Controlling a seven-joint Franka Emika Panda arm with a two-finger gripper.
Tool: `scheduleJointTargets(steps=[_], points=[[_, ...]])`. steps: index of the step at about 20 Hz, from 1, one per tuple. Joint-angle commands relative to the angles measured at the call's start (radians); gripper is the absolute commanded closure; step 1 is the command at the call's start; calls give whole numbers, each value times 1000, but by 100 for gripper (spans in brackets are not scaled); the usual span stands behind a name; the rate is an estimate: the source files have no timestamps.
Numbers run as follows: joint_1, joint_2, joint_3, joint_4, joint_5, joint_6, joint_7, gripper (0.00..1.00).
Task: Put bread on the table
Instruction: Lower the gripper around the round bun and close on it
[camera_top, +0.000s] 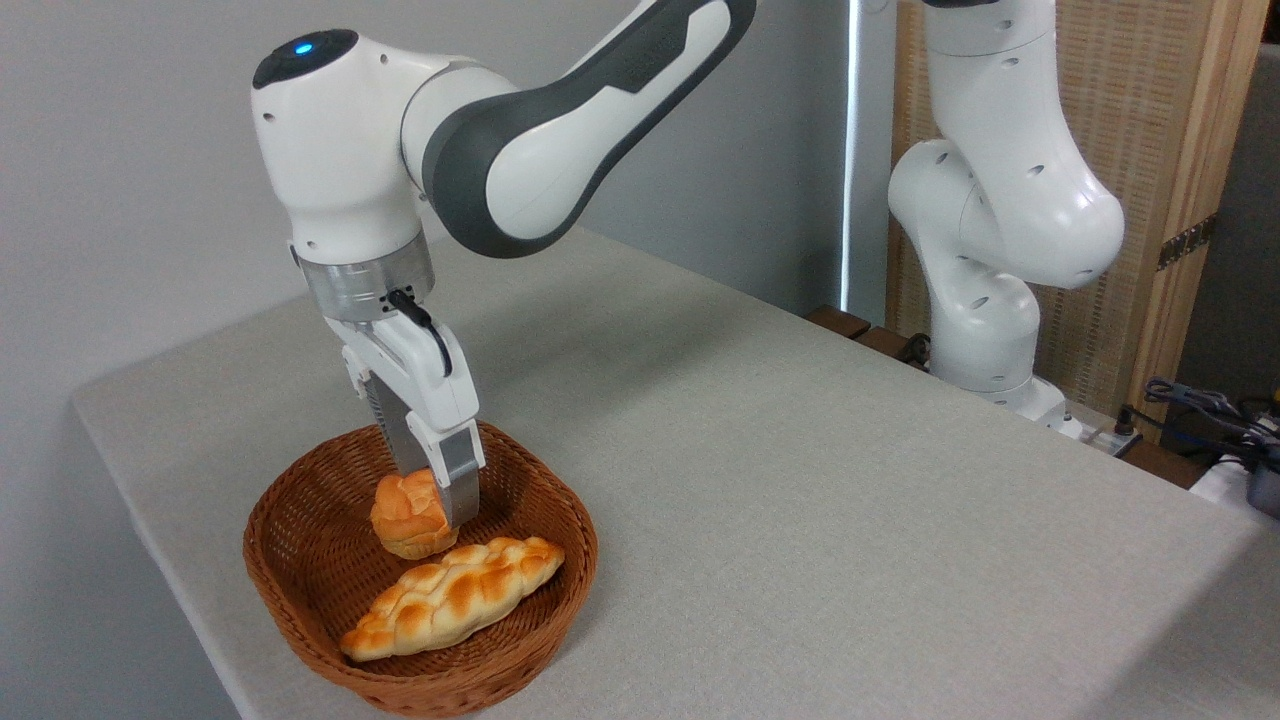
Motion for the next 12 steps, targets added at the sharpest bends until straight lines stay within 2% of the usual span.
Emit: scheduleJointTargets(steps=[1,6,12], points=[[-3,6,-3,-6,7,29,6,0],[-3,13,-3,-6,-69,34,6,0],[-4,29,-5,-4,-91,37,7,0]])
